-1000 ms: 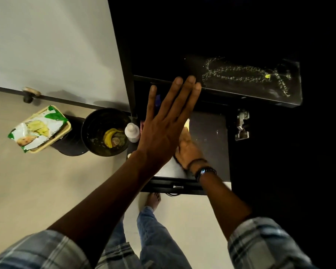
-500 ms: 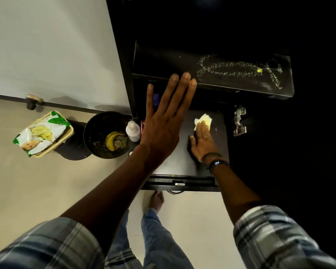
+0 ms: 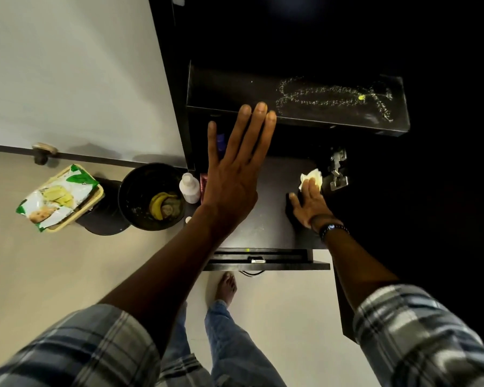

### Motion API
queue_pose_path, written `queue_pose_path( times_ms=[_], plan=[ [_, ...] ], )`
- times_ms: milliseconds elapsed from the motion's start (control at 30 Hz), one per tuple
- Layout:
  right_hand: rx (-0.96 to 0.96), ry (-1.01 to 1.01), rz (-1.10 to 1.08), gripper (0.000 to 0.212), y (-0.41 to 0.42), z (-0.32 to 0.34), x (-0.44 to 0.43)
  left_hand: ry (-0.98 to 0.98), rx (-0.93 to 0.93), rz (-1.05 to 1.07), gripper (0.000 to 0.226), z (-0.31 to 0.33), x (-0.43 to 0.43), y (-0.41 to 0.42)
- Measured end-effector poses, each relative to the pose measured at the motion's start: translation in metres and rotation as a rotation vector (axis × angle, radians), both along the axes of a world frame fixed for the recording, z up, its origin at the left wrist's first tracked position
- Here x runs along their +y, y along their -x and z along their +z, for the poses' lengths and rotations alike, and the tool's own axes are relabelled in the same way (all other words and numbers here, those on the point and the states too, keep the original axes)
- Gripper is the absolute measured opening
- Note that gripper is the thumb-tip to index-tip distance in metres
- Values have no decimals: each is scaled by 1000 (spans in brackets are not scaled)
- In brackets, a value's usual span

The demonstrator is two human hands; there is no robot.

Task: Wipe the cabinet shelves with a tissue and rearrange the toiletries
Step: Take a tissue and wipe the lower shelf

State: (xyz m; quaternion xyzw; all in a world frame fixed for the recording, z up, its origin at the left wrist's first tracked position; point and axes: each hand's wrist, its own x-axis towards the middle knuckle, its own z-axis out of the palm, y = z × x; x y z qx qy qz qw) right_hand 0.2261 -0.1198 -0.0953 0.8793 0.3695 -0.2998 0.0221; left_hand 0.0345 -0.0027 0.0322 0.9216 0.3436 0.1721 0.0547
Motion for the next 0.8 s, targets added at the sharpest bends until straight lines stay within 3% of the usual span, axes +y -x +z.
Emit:
queue_pose_path(
  times_ms=[167, 367, 467, 600, 800],
  plan=[
    [5, -135, 151, 65, 57, -11, 20, -10, 4, -1, 98, 1, -1, 0],
    [-4, -154, 382, 70, 124, -17, -91, -1, -6, -7, 99, 2, 1, 1],
    [-55, -101, 190, 84, 84, -20, -115, 10, -2, 5, 98, 1, -1, 0],
    [-125, -57, 14, 105, 53, -24, -84, 17, -8, 17, 95, -2, -2, -4],
    [-64, -174, 339, 79, 130, -27, -44, -17, -20, 16, 97, -4, 1, -4]
  ],
)
